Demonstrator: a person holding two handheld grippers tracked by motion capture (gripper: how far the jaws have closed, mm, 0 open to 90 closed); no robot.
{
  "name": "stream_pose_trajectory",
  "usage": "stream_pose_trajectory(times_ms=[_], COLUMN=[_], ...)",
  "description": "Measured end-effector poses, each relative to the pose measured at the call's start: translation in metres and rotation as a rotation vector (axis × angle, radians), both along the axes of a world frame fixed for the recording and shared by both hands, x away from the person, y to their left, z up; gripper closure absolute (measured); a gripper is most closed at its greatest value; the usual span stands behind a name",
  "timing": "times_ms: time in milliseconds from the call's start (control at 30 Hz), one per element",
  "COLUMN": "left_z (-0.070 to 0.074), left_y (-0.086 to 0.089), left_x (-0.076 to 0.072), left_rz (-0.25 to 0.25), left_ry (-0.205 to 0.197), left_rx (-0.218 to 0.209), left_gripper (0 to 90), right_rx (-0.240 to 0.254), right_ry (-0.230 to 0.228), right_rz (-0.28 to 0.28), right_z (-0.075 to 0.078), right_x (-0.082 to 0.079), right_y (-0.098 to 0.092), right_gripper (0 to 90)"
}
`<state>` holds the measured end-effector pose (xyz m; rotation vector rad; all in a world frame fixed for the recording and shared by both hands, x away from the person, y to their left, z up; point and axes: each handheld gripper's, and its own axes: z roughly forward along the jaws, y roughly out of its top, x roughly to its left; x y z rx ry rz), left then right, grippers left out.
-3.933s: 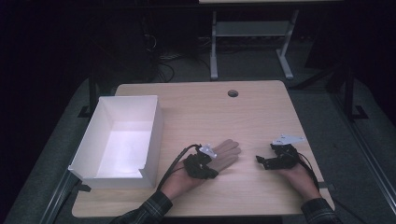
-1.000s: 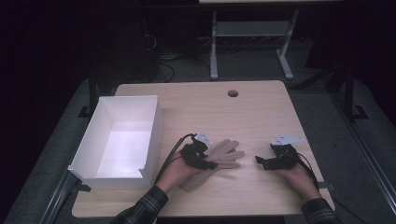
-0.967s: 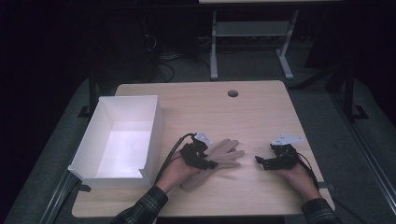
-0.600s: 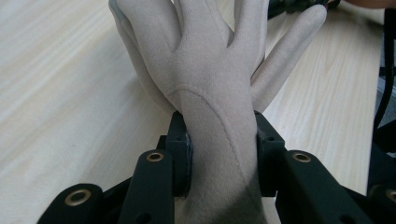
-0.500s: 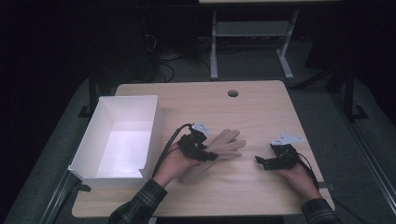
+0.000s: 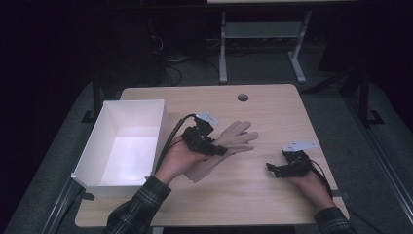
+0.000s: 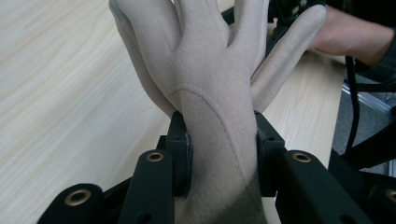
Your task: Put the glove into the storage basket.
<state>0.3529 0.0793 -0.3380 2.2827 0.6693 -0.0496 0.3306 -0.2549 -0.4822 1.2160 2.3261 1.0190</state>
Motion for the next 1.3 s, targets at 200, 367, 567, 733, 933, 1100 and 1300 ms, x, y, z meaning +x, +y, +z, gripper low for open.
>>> stream_pose_trajectory(times_ms=[200, 367, 567, 733, 933, 1100, 1300], left_z=[0.023, 0.041, 0.055, 0.061, 0.068, 0.071, 0.074], left_y=[0.009, 0.019, 0.037, 0.053, 0.076, 0.096, 0.12], left_x=[0.004, 0.008, 0.015, 0.021, 0.023, 0.024, 0.024], left_rz=[0.01, 0.021, 0.064, 0.091, 0.143, 0.192, 0.242], left_ry=[-0.025, -0.059, -0.069, -0.071, -0.089, -0.1, -0.109], left_rx=[0.014, 0.023, -0.001, 0.0, -0.002, -0.014, -0.018], left_gripper=[66.0, 66.0, 66.0, 66.0, 66.0, 66.0, 66.0], right_rx=[0.003, 0.004, 0.003, 0.003, 0.003, 0.003, 0.003], right_ry=[-0.002, -0.002, -0.001, -0.001, -0.002, -0.002, -0.002], right_rz=[-0.001, -0.002, -0.002, -0.002, -0.001, -0.001, -0.002], right_z=[0.0, 0.0, 0.0, 0.0, 0.0, 0.0, 0.0], right_x=[0.0, 0.0, 0.0, 0.0, 0.0, 0.0, 0.0], right_y=[0.0, 0.0, 0.0, 0.0, 0.0, 0.0, 0.0], right_gripper=[13.9, 13.9, 13.9, 13.9, 13.9, 13.9, 13.9])
